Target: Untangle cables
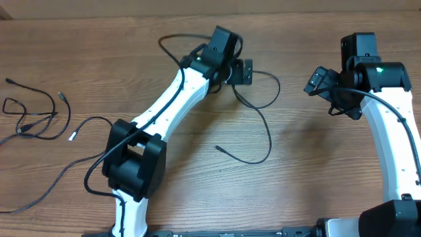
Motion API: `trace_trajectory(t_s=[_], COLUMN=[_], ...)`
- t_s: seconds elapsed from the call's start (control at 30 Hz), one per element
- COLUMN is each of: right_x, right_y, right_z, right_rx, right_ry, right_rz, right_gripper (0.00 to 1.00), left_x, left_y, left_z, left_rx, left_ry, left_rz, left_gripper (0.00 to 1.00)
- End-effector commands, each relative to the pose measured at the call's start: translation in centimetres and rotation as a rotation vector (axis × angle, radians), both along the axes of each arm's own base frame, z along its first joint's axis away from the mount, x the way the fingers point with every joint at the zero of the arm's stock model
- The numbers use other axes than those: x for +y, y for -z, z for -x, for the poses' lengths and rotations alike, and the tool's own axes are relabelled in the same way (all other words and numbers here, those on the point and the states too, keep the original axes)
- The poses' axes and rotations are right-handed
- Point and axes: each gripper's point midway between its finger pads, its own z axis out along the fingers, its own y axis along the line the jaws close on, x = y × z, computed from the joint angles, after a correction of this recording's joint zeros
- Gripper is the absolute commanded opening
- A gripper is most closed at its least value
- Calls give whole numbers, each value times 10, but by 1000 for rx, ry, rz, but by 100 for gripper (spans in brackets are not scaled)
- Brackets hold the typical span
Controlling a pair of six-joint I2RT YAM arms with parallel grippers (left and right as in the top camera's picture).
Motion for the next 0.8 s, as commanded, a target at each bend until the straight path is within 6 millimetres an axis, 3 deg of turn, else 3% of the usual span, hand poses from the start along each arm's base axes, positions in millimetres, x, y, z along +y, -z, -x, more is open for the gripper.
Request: trace_trajectory(t_s=[0.0, 0.27, 0.43, 0.67, 0.77], right_x=[-4, -4, -4, -3, -3], right_y=[0, 0, 0, 1, 0], right_z=[-1, -1, -2, -2, -2], right_rx=[-6, -6, -10, -7, -9], right_ry=[6, 6, 6, 4, 4], right_rz=[15, 15, 15, 7, 7], right_gripper=[100, 100, 100, 100, 100], left_x=[-12, -6, -3, -5, -7], left_y=[9, 65, 74, 112, 117], left_z=[-17, -25, -25, -20, -17], left_rx=[-23, 64, 49, 111, 120], left_ry=[-2, -49, -69, -113, -106], left_rz=[-106, -215, -274, -284, -291], left_gripper=[100, 100, 100, 99, 98])
